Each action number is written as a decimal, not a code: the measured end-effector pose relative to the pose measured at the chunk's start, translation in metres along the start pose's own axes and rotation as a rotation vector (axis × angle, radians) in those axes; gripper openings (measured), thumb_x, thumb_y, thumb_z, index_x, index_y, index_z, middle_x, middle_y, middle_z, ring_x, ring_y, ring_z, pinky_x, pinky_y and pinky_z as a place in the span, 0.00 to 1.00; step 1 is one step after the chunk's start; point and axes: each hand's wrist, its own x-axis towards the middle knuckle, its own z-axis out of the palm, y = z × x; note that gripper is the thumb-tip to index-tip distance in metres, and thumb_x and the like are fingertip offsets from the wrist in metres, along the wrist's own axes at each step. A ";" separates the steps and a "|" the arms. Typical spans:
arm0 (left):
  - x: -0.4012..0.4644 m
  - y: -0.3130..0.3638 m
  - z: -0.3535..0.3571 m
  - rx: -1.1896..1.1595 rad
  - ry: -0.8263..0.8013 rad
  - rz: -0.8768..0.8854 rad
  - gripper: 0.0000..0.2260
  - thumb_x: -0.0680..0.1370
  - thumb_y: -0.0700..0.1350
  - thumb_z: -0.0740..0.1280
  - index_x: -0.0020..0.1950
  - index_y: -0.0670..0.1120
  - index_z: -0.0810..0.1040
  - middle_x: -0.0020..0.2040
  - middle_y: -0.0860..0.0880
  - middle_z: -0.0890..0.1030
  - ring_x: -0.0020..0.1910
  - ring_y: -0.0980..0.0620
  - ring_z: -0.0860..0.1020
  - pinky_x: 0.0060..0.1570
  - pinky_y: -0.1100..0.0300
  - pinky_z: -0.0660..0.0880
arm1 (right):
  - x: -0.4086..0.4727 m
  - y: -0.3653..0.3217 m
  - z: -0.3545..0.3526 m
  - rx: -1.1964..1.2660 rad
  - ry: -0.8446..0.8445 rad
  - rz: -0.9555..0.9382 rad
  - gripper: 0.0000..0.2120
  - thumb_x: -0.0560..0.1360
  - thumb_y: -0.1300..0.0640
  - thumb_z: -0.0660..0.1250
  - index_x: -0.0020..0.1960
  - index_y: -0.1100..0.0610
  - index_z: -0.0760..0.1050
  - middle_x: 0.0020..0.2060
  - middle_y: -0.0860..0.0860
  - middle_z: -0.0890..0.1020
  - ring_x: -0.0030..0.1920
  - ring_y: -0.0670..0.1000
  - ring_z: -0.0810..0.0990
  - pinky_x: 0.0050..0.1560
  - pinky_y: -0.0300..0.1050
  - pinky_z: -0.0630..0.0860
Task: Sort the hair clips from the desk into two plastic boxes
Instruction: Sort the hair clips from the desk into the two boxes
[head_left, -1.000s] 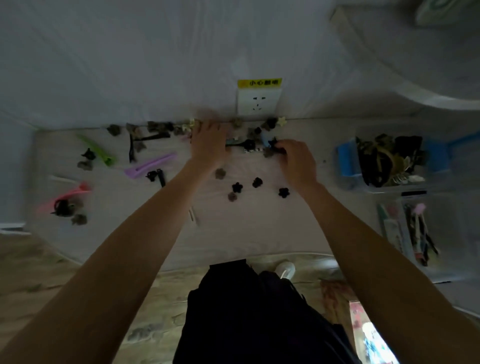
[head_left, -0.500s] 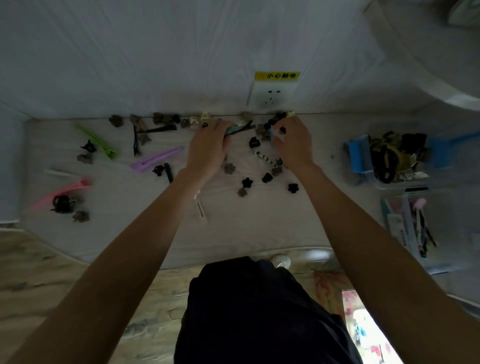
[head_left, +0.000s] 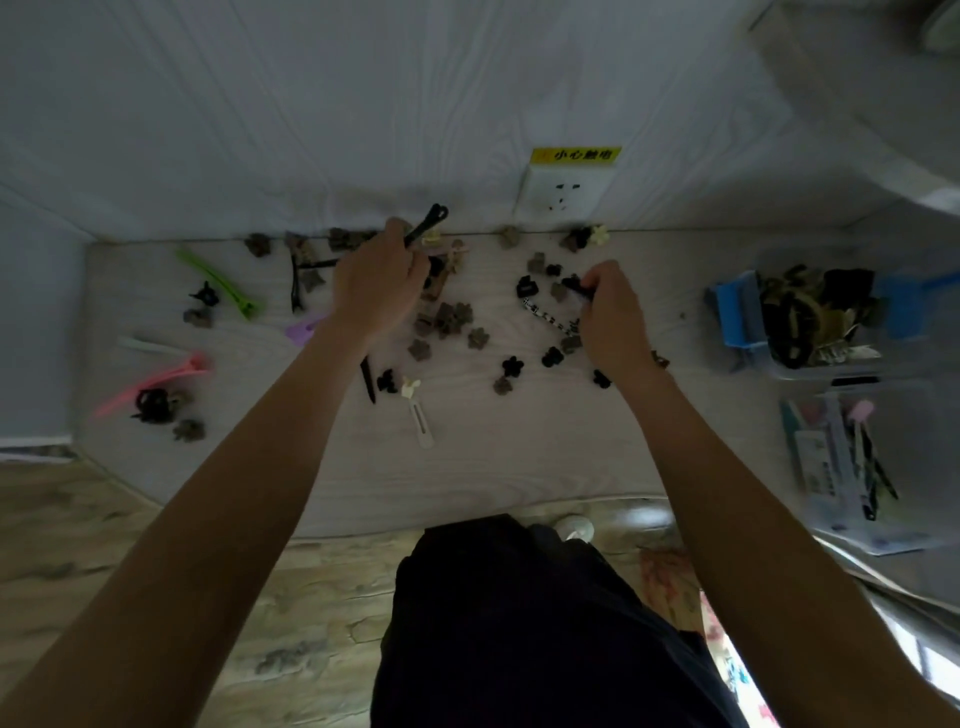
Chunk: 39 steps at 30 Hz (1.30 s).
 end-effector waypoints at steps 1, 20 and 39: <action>0.005 0.000 0.002 0.033 -0.021 0.024 0.14 0.79 0.49 0.58 0.58 0.40 0.68 0.41 0.44 0.76 0.39 0.42 0.76 0.35 0.54 0.68 | -0.003 -0.004 0.004 0.015 -0.028 -0.016 0.10 0.75 0.71 0.54 0.54 0.63 0.68 0.45 0.57 0.73 0.43 0.51 0.70 0.42 0.40 0.63; -0.028 -0.010 -0.011 -0.080 -0.058 -0.087 0.17 0.77 0.59 0.60 0.50 0.44 0.69 0.35 0.50 0.72 0.36 0.47 0.73 0.37 0.57 0.65 | 0.015 -0.055 0.025 -0.257 -0.207 -0.365 0.10 0.78 0.57 0.57 0.53 0.64 0.68 0.36 0.54 0.70 0.36 0.52 0.68 0.35 0.44 0.60; -0.043 -0.081 -0.010 0.214 -0.153 -0.107 0.19 0.75 0.51 0.64 0.60 0.40 0.71 0.57 0.41 0.77 0.52 0.41 0.77 0.46 0.55 0.69 | 0.055 -0.078 0.057 -0.584 -0.396 -0.499 0.16 0.75 0.49 0.64 0.54 0.61 0.74 0.49 0.60 0.81 0.48 0.59 0.79 0.42 0.48 0.73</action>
